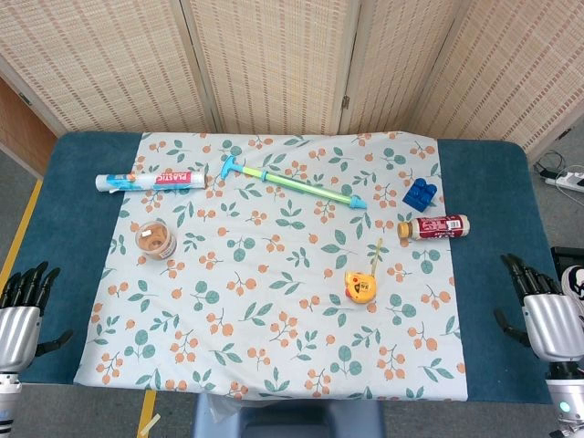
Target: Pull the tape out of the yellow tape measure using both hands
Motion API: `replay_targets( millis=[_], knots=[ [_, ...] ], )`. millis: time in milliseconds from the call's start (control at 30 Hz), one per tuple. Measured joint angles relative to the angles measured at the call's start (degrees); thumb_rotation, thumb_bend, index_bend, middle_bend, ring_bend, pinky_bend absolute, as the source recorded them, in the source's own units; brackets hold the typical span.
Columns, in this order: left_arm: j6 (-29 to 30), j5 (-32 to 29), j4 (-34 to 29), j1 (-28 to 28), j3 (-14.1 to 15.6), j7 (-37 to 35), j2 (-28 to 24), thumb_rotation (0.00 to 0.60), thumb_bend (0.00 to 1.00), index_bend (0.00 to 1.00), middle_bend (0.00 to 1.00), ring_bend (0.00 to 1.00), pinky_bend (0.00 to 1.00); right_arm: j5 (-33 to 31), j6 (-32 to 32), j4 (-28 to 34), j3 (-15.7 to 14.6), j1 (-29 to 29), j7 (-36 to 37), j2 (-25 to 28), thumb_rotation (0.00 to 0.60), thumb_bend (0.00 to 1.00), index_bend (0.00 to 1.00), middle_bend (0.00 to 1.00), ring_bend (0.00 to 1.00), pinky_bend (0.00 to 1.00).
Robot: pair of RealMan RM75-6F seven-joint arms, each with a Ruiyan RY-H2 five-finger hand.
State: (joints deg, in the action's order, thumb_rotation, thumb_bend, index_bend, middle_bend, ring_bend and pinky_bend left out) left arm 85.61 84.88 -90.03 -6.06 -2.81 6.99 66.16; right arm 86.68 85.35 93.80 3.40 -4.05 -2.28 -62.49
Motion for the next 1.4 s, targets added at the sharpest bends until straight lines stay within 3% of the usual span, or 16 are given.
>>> replay_targets(
  millis=[533, 1000, 1167, 1300, 1400],
  knots=[
    [-0.8, 0.6, 0.7, -0.4, -0.1, -0.6, 0.7, 0.6, 0.17, 0.04, 0.01, 0.0, 0.0, -0.5, -2.4, 0.1, -0.4, -0.7, 1.0, -0.1, 0.6, 0.37, 0.07, 0.14, 0.2, 0.23],
    [-1.2, 0.3, 0.1, -0.7, -0.1, -0.2, 0.6, 0.6, 0.17, 0.04, 0.01, 0.0, 0.0, 1.6, -13.1, 0.6, -0.5, -8.1, 1.3, -0.7, 0.6, 0.37, 0.03, 0.21, 0.2, 0.23],
    [-1.4, 0.7, -0.2, -0.7, 0.1, 0.1, 0.7, 0.6, 0.17, 0.04, 0.01, 0.0, 0.0, 1.3, -19.9, 1.4, 0.3, -13.2, -0.3, -2.5, 0.598, 0.38, 0.0, 0.24, 0.15, 0.17],
    [-1.2, 0.7, -0.5, -0.6, 0.3, 0.5, 0.6, 0.6, 0.17, 0.04, 0.01, 0.0, 0.0, -0.3, -25.8, 1.9, 1.2, -17.3, -2.0, -4.6, 0.5, 0.42, 0.0, 0.24, 0.13, 0.12],
    [-1.3, 0.5, -0.7, -0.5, 0.4, 0.8, 0.4, 0.6, 0.17, 0.05, 0.01, 0.01, 0.0, -2.4, -30.1, 1.6, 2.0, -20.5, -2.9, -6.8, 0.476, 0.43, 0.0, 0.25, 0.12, 0.11]
  ],
)
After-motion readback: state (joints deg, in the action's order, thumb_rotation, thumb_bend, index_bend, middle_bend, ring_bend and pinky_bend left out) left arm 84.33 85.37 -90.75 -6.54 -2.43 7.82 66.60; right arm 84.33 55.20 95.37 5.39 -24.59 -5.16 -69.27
